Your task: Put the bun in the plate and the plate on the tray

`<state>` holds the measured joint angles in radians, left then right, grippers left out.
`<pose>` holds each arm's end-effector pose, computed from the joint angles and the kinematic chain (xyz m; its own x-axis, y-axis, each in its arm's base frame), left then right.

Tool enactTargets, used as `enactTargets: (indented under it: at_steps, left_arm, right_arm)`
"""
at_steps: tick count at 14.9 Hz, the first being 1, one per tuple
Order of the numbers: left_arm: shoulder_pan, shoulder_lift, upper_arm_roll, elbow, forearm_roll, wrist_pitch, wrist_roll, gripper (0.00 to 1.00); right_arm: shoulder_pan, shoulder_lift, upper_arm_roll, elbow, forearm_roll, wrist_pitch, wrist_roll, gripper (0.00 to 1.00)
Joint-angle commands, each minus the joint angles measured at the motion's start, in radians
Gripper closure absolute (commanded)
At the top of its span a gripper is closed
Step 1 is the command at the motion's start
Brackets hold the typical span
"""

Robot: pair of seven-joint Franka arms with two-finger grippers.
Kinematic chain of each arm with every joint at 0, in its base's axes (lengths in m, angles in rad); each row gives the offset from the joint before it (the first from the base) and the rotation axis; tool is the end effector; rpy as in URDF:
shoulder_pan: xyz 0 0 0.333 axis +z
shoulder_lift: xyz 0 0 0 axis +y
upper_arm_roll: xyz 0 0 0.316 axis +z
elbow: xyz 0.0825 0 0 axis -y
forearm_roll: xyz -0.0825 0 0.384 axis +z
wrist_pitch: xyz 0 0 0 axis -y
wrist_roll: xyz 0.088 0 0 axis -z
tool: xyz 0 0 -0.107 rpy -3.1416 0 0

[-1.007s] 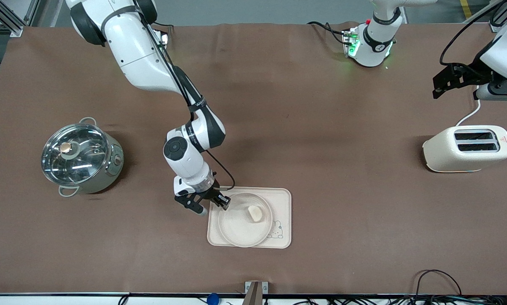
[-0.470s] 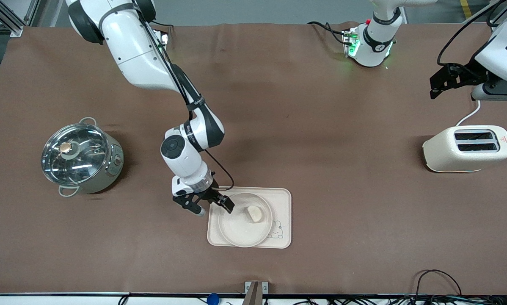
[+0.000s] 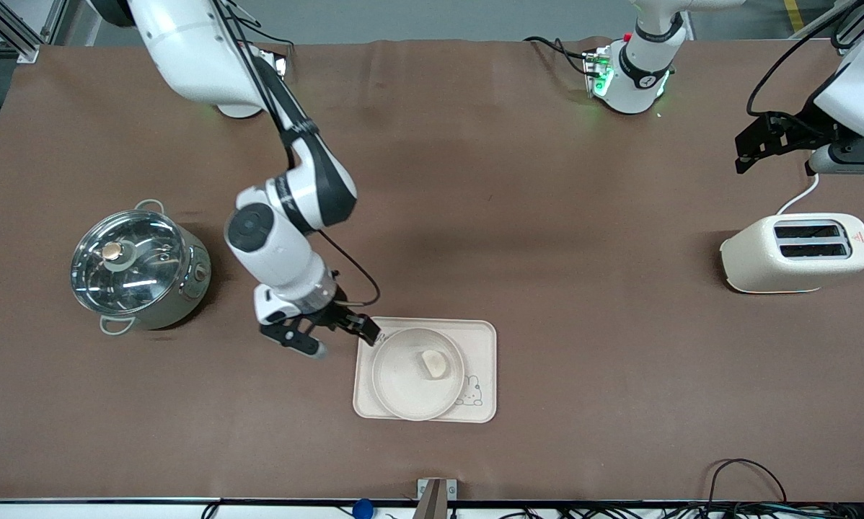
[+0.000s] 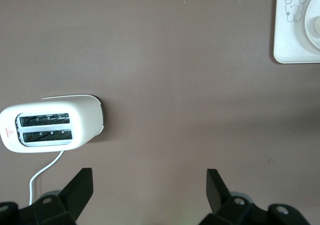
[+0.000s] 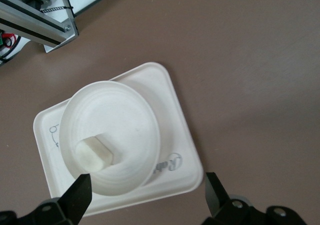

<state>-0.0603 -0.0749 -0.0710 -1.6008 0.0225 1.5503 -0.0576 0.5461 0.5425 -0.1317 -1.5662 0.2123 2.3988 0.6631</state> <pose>0.5247 -0.0684 0.6491 0.9970 -0.0731 0.0258 -0.0724 -0.9970 -0.0263 0.6527 0.3057 0.3605 0.9189 -0.3631 0.1543 -0.3153 -0.9109 -0.2660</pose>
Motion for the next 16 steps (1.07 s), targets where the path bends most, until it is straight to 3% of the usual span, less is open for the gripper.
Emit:
enactTargets:
  at_steps: [1, 9, 10, 13, 16]
  left_arm:
    - [-0.001, 0.004, -0.004, -0.004, 0.020, 0.017, -0.010, 0.00]
    - [0.002, 0.015, -0.001, 0.025, 0.022, 0.011, 0.011, 0.00]
    - [0.000, 0.014, -0.001, 0.027, 0.022, 0.011, 0.010, 0.00]
    - [0.000, 0.017, -0.004, 0.053, 0.024, 0.007, 0.008, 0.00]
    - [-0.007, 0.017, -0.004, 0.051, 0.025, 0.007, 0.007, 0.00]
  right_arm:
    - [-0.102, -0.246, 0.007, -0.250, -0.030, -0.058, -0.213, 0.00]
    - [-0.467, -0.522, 0.058, -0.275, -0.034, -0.446, -0.742, 0.00]
    - [-0.488, -0.553, 0.055, -0.270, -0.039, -0.489, -0.801, 0.00]
    - [-0.528, -0.672, 0.053, -0.267, -0.171, -0.639, -0.821, 0.00]
    - [-0.535, -0.745, 0.040, -0.245, -0.198, -0.756, -0.818, 0.00]
